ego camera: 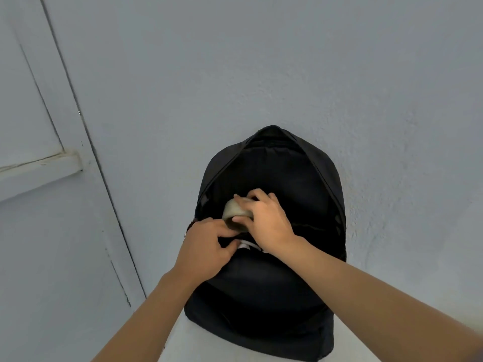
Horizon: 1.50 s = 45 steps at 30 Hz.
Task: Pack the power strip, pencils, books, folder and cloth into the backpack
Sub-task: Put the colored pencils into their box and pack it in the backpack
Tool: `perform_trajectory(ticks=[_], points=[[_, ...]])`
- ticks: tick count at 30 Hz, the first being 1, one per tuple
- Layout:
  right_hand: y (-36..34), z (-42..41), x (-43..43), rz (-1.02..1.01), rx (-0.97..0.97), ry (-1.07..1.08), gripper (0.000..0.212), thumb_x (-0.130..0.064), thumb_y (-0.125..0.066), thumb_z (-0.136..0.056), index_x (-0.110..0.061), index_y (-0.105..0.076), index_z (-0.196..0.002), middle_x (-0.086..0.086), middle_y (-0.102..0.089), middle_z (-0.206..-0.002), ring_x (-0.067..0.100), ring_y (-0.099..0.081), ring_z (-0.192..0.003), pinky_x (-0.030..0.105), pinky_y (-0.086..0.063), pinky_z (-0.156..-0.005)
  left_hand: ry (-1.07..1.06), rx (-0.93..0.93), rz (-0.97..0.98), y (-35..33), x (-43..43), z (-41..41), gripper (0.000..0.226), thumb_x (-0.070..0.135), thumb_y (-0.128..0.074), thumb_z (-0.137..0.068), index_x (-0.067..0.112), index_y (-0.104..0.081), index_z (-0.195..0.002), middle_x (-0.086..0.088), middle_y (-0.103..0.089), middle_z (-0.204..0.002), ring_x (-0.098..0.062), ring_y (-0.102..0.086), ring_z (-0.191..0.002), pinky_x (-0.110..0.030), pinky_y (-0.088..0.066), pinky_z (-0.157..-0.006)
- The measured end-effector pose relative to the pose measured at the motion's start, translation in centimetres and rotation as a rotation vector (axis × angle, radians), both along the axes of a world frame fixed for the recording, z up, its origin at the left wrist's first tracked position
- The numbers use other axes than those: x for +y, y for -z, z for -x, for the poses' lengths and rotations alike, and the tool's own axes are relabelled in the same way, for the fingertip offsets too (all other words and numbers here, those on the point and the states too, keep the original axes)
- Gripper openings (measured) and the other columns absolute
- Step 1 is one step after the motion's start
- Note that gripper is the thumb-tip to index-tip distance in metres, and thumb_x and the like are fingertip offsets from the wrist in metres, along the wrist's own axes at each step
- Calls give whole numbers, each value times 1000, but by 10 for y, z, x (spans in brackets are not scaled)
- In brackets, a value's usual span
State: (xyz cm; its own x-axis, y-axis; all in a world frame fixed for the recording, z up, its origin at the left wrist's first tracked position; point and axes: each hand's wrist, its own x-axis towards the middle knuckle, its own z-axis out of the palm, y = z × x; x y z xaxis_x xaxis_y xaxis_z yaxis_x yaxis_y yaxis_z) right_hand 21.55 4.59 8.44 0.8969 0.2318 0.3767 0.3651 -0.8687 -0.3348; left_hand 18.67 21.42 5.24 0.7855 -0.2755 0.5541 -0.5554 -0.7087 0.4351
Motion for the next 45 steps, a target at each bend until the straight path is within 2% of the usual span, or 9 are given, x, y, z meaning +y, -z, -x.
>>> perform_trajectory(ticks=[7,12,17,21,26,30,34,38,45], points=[[-6,2,-3,233,231,-51,47,-28,-50,-102,-22,-45,-148,8,-38,-131,31,-53,-113,38,-49,-90,75,17,9,-4,4,4,36,49,-58,-77,30,-84,-94,21,-65,-74,-5,-56,-75,-28,-48,-73],[-22,1,3,330,225,-49,19,-8,-60,-91,-3,-63,-110,7,-47,-117,33,-58,-104,36,-44,-74,129,50,20,-10,5,9,31,46,-63,-73,28,-84,-88,23,-63,-71,-8,-57,-77,-31,-50,-71],[-17,-12,5,402,409,-58,31,-20,-53,-100,-5,-59,-127,9,-54,-126,26,-58,-105,32,-47,-79,174,110,-26,-16,11,22,26,42,-65,-73,29,-84,-85,21,-64,-74,-10,-58,-78,-26,-45,-75],[-1,-17,-14,228,505,-22,31,-35,-65,-95,-17,-71,-120,6,-68,-119,23,-64,-103,31,-53,-91,177,107,-65,-14,14,34,16,32,-71,-74,30,-84,-84,23,-63,-75,-5,-57,-79,-26,-41,-85],[31,1,-34,-137,355,-52,35,-31,-83,-80,-28,-75,-114,-2,-62,-122,18,-58,-116,32,-48,-102,221,41,-89,-17,6,45,16,26,-72,-79,28,-84,-89,21,-57,-69,-3,-54,-77,-6,-34,-77],[29,12,-38,-22,266,-104,32,-34,-79,-84,-24,-75,-114,-1,-59,-120,18,-59,-110,27,-49,-95,226,-34,-76,-18,0,54,19,26,-67,-85,21,-84,-94,14,-56,-73,-8,-54,-77,-16,-43,-67],[12,20,-27,74,435,-233,21,-27,-67,-95,-13,-79,-104,-1,-64,-100,19,-62,-101,24,-46,-83,217,-149,22,-17,-7,69,12,15,-69,-83,12,-81,-82,12,-51,-68,-8,-49,-70,-12,-37,-65],[11,25,-11,342,597,-265,30,-21,-49,-103,-14,-67,-127,8,-61,-122,19,-53,-97,22,-38,-72,222,-198,50,-10,-13,79,7,4,-76,-74,10,-79,-75,9,-51,-64,-6,-47,-67,-12,-37,-63],[-2,40,-30,489,100,-127,31,-21,-65,-87,-20,-68,-118,7,-63,-116,30,-64,-104,34,-54,-76,211,5,12,-9,-4,84,8,27,-70,-76,22,-76,-77,15,-57,-70,-9,-58,-73,-16,-44,-66]])
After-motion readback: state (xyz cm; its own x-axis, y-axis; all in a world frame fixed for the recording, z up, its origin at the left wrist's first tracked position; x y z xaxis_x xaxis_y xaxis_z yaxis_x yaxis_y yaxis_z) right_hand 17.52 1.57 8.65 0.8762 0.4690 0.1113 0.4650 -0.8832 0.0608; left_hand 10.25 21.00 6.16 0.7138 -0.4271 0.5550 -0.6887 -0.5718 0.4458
